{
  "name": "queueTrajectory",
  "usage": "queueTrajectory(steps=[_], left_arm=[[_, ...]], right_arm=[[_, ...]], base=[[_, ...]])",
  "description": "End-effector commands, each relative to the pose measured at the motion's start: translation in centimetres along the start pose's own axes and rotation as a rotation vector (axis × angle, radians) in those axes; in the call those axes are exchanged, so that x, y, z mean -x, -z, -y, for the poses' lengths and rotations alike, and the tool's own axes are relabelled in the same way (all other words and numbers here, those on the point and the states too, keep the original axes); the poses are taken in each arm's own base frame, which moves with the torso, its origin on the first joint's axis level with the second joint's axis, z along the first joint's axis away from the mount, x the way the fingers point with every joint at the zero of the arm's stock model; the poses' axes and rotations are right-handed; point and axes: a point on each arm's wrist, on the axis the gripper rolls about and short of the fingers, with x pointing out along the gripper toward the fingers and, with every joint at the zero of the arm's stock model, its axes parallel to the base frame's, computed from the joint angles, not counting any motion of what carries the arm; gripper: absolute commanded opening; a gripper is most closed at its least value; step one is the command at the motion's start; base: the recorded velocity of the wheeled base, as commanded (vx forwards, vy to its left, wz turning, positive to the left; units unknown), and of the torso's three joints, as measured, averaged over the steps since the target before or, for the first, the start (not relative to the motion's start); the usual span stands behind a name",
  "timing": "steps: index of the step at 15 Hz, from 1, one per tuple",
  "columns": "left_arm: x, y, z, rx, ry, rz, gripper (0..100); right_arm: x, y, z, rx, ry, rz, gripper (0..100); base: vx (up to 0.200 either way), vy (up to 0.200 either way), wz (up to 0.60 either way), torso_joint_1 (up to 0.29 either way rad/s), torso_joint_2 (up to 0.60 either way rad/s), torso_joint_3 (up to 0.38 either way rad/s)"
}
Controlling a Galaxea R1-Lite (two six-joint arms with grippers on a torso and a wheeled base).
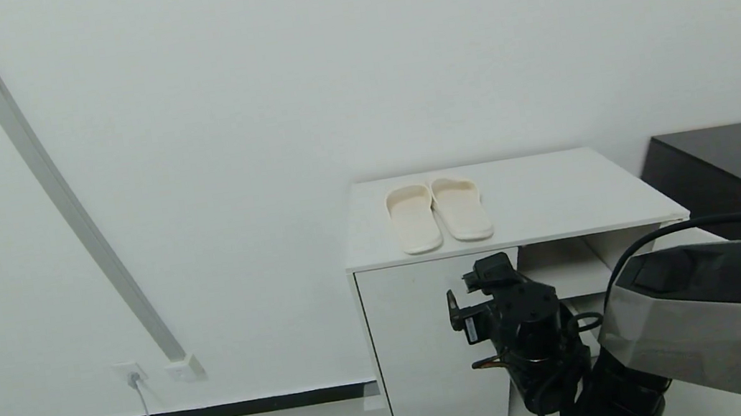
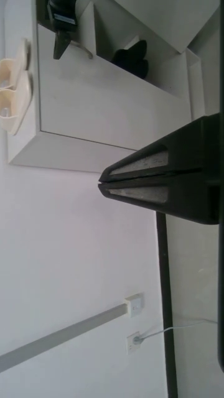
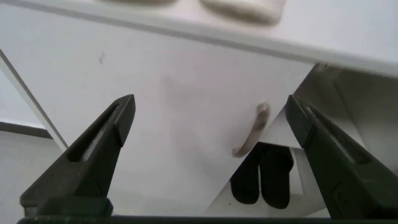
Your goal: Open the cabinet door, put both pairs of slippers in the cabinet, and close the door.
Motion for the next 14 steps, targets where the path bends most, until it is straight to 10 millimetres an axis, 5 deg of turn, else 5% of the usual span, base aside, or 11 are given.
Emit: queueTrajectory(steps=[1, 10, 14], left_arm=[[0.0, 0.0, 0.0, 0.0, 0.0, -0.001, 0], [0.0, 0.0, 0.0, 0.0, 0.0, -0.001, 0], [0.0, 0.0, 0.0, -0.002, 0.0, -0.001, 0]], right_arm=[[0.0, 0.1, 0.1, 0.001, 0.002, -0.001, 100], [-0.6, 1.0, 0.1, 0.022, -0.03, -0.014, 100], [-1.6, -1.9, 0.0, 0.005, -0.08, 0.017, 100]], base=[[0.0, 0.0, 0.0, 0.251, -0.59, -0.32], [0.0, 0.0, 0.0, 0.167, -0.37, -0.2], [0.0, 0.0, 0.0, 0.0, 0.0, 0.0]])
